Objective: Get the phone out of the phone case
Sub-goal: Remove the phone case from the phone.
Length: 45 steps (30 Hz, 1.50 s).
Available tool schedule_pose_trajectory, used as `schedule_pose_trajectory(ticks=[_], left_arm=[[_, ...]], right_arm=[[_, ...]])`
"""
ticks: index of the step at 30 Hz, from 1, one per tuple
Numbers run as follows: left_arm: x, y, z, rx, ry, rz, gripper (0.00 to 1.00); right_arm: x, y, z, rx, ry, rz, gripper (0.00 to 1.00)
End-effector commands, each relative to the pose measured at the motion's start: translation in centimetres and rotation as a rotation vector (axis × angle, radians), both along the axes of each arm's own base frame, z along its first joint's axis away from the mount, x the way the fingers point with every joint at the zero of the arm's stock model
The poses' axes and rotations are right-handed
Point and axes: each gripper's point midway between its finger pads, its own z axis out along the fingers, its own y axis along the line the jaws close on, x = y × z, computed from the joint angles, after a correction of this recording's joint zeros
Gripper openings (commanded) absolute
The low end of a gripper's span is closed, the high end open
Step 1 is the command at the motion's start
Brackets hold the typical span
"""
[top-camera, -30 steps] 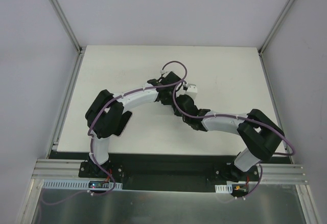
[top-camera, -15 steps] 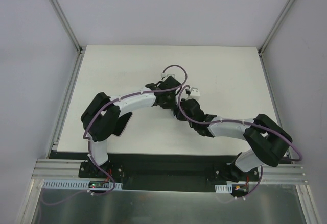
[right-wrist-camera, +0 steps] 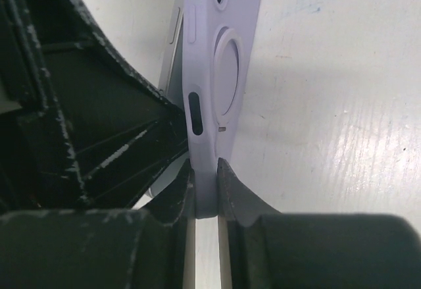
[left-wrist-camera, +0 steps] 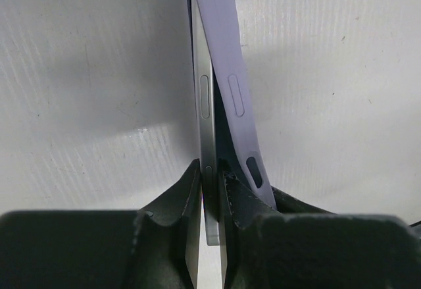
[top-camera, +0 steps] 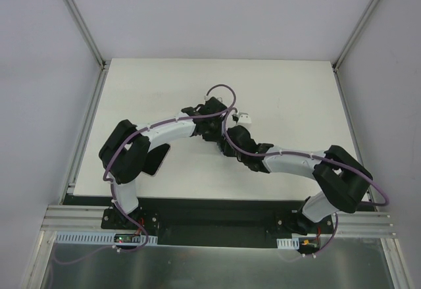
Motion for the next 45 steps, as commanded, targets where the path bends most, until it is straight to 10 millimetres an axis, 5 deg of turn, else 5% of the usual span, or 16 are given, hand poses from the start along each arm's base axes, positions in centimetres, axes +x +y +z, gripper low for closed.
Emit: schedule_pose_trajectory(ticks=[1, 10, 18, 28, 33, 37, 45], left_arm=[[-6.4, 10.1, -0.6, 0.353, 0.235, -0.029, 0.00], [-7.6, 6.0, 0.0, 0.291, 0.237, -0.045, 0.00], [-7.8, 5.1, 0.4, 0.267, 0.235, -0.044, 0.00], [-7.8, 4.9, 0.5, 0.261, 0.236, -0.033, 0.00], [-7.7, 5.1, 0.6, 0.265, 0.225, -0.031, 0.00], [-7.3, 5.2, 1.1, 0.264, 0.202, -0.015, 0.00], [-5.7, 5.5, 3.3, 0.249, 0.112, 0.020, 0.00]], right_arm=[[-2.6, -14.8, -5.7, -0.648, 0.136, -0.263, 0.01], [-2.4, -13.9, -7.0, -0.661, 0.181, -0.263, 0.24], [-2.6, -14.2, -7.9, -0.688, 0.212, -0.280, 0.29], [-3.3, -12.3, -10.0, -0.629, 0.274, -0.239, 0.27], [-2.8, -12.0, -8.7, -0.588, 0.235, -0.247, 0.01], [-2.7, -12.1, -7.6, -0.555, 0.214, -0.255, 0.01], [-2.6, -15.3, -5.8, -0.482, 0.197, -0.329, 0.01]])
